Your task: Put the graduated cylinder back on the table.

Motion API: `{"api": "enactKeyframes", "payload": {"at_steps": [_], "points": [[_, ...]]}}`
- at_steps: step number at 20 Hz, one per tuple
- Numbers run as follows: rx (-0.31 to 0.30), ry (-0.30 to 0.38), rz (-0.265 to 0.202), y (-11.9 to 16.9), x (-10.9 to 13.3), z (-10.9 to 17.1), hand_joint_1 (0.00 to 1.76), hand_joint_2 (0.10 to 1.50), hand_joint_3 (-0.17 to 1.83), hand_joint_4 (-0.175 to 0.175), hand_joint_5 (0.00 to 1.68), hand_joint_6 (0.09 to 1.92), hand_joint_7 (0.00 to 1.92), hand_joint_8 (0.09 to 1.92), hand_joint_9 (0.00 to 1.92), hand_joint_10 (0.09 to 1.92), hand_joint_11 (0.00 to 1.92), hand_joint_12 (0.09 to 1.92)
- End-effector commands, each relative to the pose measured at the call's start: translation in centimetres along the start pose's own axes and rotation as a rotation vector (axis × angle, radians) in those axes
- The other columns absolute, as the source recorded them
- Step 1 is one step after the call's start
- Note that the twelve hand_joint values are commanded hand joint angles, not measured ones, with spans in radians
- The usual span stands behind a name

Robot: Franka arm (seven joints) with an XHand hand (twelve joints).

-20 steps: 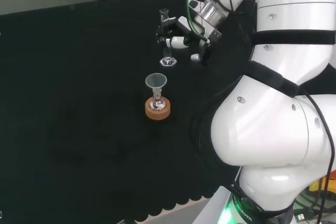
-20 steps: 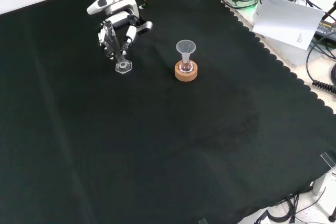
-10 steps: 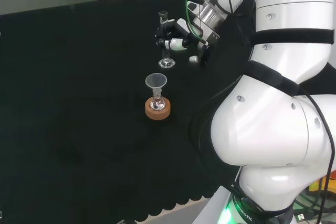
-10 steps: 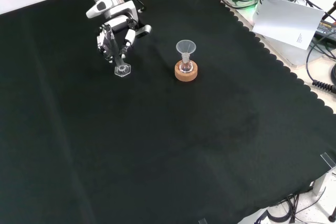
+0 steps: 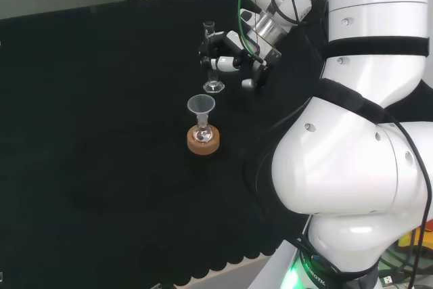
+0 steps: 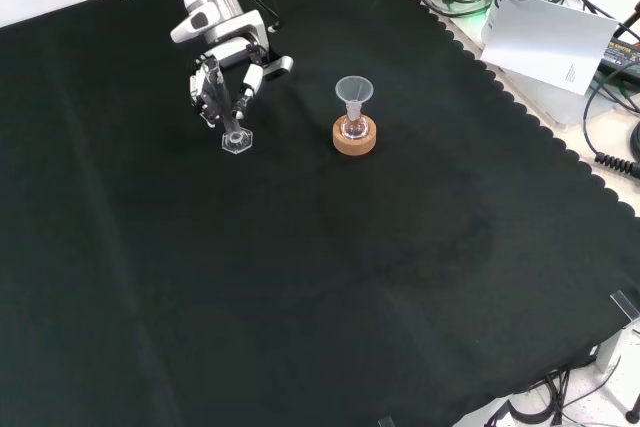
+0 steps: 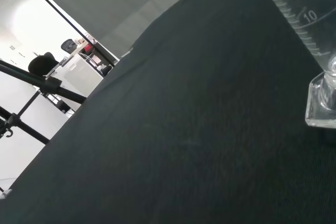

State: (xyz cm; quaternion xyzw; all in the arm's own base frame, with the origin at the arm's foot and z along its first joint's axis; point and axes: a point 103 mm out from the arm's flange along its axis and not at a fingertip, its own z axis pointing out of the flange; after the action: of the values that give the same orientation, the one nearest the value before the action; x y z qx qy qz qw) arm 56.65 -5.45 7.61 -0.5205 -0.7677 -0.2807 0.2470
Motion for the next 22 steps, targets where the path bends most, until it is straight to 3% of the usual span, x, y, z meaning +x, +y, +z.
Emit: {"api": "enactKeyframes", "payload": {"at_steps": [1,4,7,9,11,22], "points": [[0.011,-0.006,-0.006,-0.3,0.2,-0.2,1.14,1.17,0.01,-0.175,0.88,1.16,0.68,0.71,1.14,0.09,0.98,0.88],[0.022,-0.005,-0.006,-0.6,0.2,-0.5,1.13,1.18,0.01,-0.175,0.85,1.19,0.63,0.71,1.12,0.09,0.96,0.93],[0.027,-0.008,-0.001,-0.8,0.1,-0.6,1.11,1.18,0.0,-0.147,0.84,1.2,0.59,0.69,1.1,0.09,0.91,0.98],[0.025,-0.005,0.002,-1.0,0.0,-0.6,1.14,1.15,-0.02,-0.084,0.8,0.97,0.59,0.66,1.09,0.09,0.88,0.99],[0.029,-0.004,0.008,-1.1,0.0,-0.4,1.15,1.14,-0.03,-0.057,0.77,0.84,0.58,0.64,1.08,0.09,0.86,0.99],[0.049,0.012,0.039,-1.0,0.1,-1.2,1.02,1.14,-0.17,-0.032,0.62,0.7,0.49,0.61,0.95,0.09,0.63,1.15]]}}
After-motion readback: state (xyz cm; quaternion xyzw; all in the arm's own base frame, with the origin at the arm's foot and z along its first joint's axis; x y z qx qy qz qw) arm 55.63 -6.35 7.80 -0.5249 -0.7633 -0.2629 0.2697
